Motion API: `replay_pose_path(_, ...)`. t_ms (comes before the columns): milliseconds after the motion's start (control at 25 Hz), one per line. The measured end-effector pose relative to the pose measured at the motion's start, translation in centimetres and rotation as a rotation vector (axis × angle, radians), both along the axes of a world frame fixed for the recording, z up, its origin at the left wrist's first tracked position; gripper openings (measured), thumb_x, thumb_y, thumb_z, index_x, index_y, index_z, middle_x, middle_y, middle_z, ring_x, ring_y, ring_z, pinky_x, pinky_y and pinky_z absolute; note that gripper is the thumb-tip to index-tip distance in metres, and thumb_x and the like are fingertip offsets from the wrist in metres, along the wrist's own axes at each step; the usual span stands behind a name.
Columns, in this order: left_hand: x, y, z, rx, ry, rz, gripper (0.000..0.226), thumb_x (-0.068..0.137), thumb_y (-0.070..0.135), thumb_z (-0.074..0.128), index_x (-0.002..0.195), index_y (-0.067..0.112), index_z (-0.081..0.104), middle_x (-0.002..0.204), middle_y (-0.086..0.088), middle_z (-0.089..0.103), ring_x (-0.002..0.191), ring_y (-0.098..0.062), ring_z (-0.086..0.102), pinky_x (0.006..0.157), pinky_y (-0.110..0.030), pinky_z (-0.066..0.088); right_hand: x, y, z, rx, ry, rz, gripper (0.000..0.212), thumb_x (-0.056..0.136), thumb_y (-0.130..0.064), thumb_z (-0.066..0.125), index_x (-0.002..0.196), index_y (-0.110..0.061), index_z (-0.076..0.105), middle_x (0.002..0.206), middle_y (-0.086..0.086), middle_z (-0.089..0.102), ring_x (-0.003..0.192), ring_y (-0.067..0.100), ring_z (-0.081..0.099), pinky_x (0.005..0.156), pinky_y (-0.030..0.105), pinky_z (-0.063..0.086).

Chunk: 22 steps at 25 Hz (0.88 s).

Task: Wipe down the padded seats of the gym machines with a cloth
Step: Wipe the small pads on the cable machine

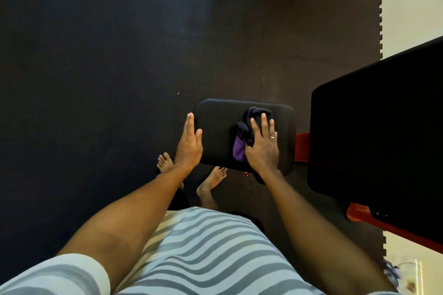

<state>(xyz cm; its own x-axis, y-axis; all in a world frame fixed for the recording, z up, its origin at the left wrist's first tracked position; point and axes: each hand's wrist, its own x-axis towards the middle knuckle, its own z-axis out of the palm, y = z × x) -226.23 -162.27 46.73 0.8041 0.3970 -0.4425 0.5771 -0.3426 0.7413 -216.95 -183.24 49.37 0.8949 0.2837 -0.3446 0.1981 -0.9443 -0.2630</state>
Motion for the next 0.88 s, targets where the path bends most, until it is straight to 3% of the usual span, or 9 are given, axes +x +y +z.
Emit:
replay_pose_path(120,-1.2,0.5,0.3,-0.072,0.038,-0.002,0.060,0.110,0.036,0.031,0.162,0.029,0.003,0.170,0.005,0.008,0.153,-0.014,0.017,0.120,-0.036,0.024,-1.3,4.5,0.7,0.009,0.034,-0.105,0.083,0.091,-0.027,0.065,0.162,-0.024,0.023,0.172,0.003,-0.004,0.157,0.031,-0.009,0.127,0.051,0.003)
replay_pose_path(280,-2.2,1.7,0.4,-0.077,0.082,-0.036,0.056,0.111,0.034,0.032,0.162,0.026,0.012,0.168,-0.001,0.020,0.152,-0.019,0.025,0.119,-0.036,0.027,-5.3,9.4,0.7,0.038,0.048,0.083,0.084,0.088,-0.025,0.064,0.162,-0.025,0.024,0.172,0.002,-0.005,0.157,0.028,-0.013,0.127,0.049,0.000)
replay_pose_path(400,-3.2,2.7,0.3,-0.110,0.088,-0.038,0.052,0.111,0.028,0.034,0.161,0.023,0.022,0.165,-0.003,0.029,0.150,-0.020,0.031,0.118,-0.032,0.029,-5.2,8.1,0.2,0.064,0.032,0.194,0.085,0.085,-0.024,0.065,0.161,-0.028,0.027,0.172,-0.001,0.001,0.158,0.026,-0.007,0.127,0.050,0.009)
replay_pose_path(480,-4.0,3.1,0.5,-0.141,0.079,-0.054,0.050,0.110,0.026,0.035,0.160,0.023,0.026,0.163,-0.003,0.032,0.149,-0.018,0.032,0.118,-0.031,0.029,-4.0,6.9,0.2,0.089,0.007,0.056,0.083,0.084,-0.022,0.066,0.160,-0.029,0.031,0.172,-0.002,0.004,0.158,0.026,-0.002,0.126,0.051,0.015)
replay_pose_path(560,-4.7,3.9,0.8,-0.181,0.067,-0.058,0.049,0.110,0.025,0.036,0.158,0.024,0.030,0.162,-0.002,0.035,0.148,-0.017,0.033,0.118,-0.032,0.031,-3.5,8.3,0.6,0.103,0.027,-0.209,0.081,0.089,-0.023,0.066,0.160,-0.027,0.029,0.172,-0.001,0.001,0.158,0.027,-0.005,0.128,0.049,0.010)
replay_pose_path(640,-5.0,4.6,1.0,-0.187,0.065,-0.049,0.048,0.110,0.025,0.037,0.158,0.024,0.033,0.160,-0.001,0.037,0.147,-0.016,0.035,0.118,-0.033,0.032,-4.4,11.8,1.0,0.073,0.043,-0.306,0.085,0.089,-0.025,0.067,0.162,-0.024,0.023,0.172,0.003,-0.004,0.157,0.030,-0.009,0.128,0.049,0.005)
replay_pose_path(880,-5.1,7.8,0.4,-0.116,0.081,-0.070,0.046,0.110,0.030,0.037,0.156,0.024,0.037,0.159,0.000,0.041,0.145,-0.017,0.038,0.117,-0.034,0.034,-11.1,14.2,-0.4,0.038,-0.017,-0.031,0.098,0.081,-0.029,0.079,0.162,-0.022,0.023,0.172,0.005,-0.004,0.157,0.032,-0.012,0.127,0.051,0.006)
